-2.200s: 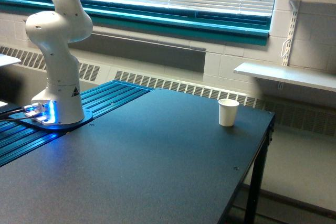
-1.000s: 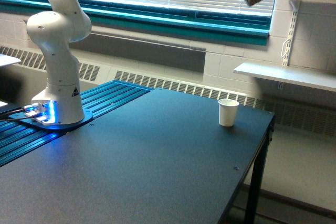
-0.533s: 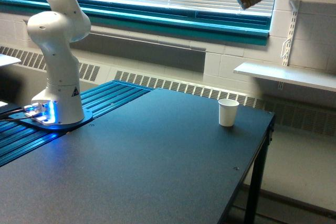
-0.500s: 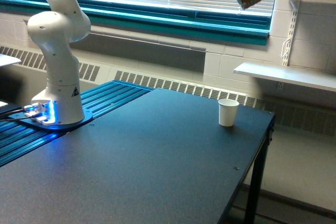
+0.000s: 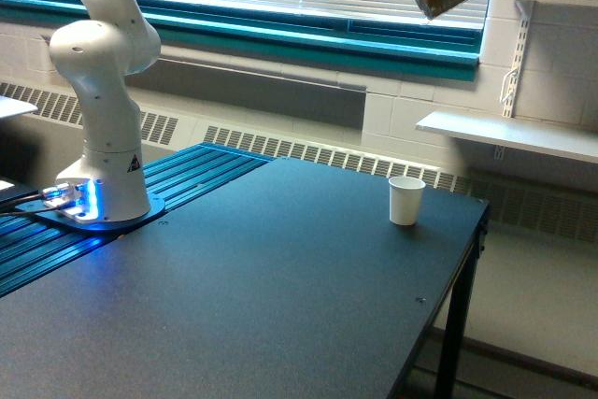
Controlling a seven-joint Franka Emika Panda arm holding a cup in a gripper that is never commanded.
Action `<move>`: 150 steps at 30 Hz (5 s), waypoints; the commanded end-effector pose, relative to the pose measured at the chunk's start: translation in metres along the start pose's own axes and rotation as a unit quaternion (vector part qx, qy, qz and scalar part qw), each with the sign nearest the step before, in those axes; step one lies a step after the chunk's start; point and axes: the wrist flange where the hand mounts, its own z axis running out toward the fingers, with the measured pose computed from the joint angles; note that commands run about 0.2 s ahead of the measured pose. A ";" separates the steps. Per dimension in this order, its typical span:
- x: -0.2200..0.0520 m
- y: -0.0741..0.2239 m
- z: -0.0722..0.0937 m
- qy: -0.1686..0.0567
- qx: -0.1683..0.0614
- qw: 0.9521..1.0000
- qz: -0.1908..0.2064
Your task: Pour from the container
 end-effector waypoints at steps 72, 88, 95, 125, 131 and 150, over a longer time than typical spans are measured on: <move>-0.178 0.021 0.067 -0.099 -0.067 0.993 -0.015; -0.197 0.019 0.091 -0.119 -0.080 0.989 -0.019; -0.206 0.019 0.104 -0.130 -0.086 0.988 -0.019; -0.235 0.015 0.146 -0.163 -0.105 0.981 -0.032; -0.239 0.015 0.154 -0.168 -0.111 0.979 -0.033; -0.257 0.013 0.176 -0.188 -0.126 0.973 -0.043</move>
